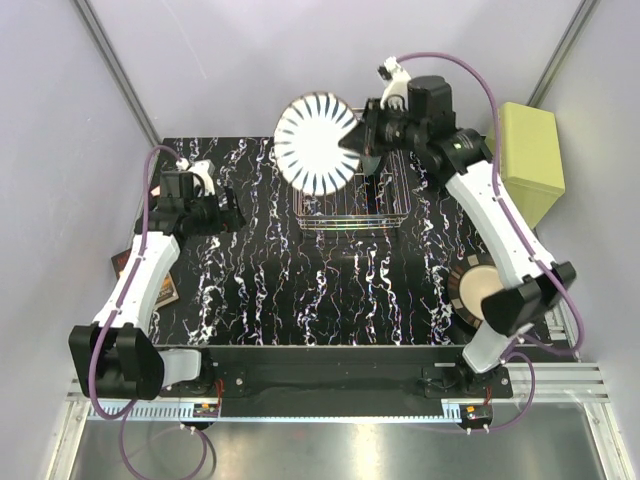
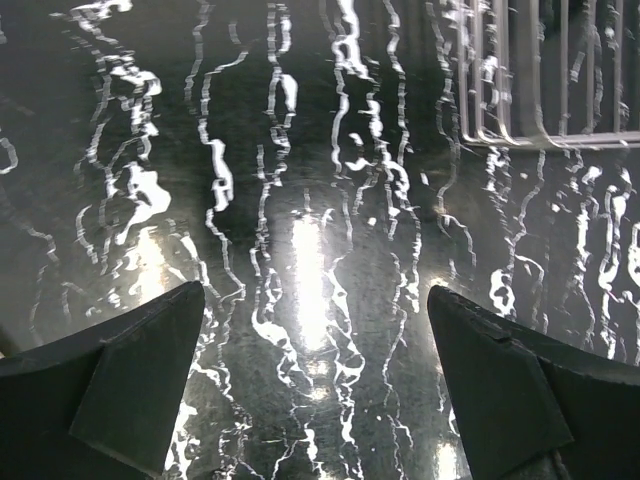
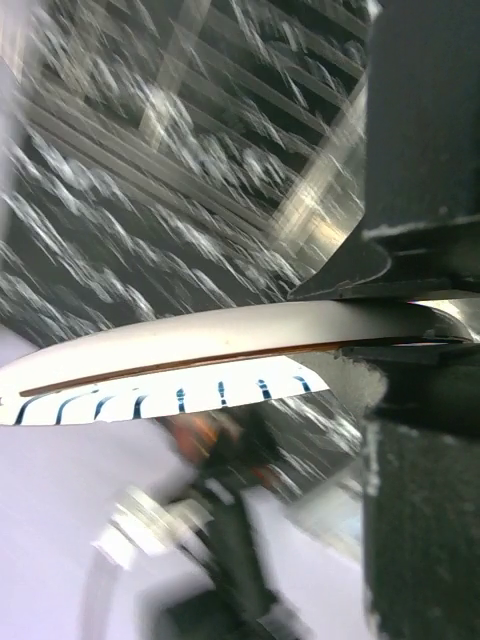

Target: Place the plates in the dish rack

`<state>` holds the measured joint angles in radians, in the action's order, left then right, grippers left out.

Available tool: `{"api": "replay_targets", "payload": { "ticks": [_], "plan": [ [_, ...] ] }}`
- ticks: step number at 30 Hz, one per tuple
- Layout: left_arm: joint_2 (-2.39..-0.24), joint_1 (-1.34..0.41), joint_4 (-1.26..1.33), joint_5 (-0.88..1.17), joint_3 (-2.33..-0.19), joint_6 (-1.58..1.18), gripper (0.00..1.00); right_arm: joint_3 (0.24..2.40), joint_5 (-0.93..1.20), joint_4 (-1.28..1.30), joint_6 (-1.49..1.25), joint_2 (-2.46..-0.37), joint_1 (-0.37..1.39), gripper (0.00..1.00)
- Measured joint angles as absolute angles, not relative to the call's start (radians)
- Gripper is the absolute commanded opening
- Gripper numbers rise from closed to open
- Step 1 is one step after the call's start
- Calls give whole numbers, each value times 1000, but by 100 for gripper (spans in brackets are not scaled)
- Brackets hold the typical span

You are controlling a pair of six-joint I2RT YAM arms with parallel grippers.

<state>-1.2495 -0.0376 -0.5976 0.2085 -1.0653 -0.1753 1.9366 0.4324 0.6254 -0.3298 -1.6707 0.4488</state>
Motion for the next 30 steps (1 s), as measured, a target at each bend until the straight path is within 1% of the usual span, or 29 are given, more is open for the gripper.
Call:
{"api": "replay_targets", "payload": {
  "ticks": [3,6,11,16,23,30],
  "plan": [
    [-1232,-29,-599,197,-1059,-180,99,2094,231,630,-299,-1789,468,0],
    [-1190,-24,-596,196,-1037,-185,99,2269,31,634,-265,-1955,480,0],
    [-1133,-11,-589,200,-987,-201,99,2409,-256,672,-177,-2120,507,0],
    [-1132,-6,-581,204,-959,-210,99,2484,-482,672,-54,-2231,533,0],
    [-1132,-6,-564,210,-947,-210,99,2536,-654,620,75,-2327,535,0],
    [-1132,-6,-556,228,-922,-215,99,2550,-735,580,139,-2369,535,0]
  ]
}}
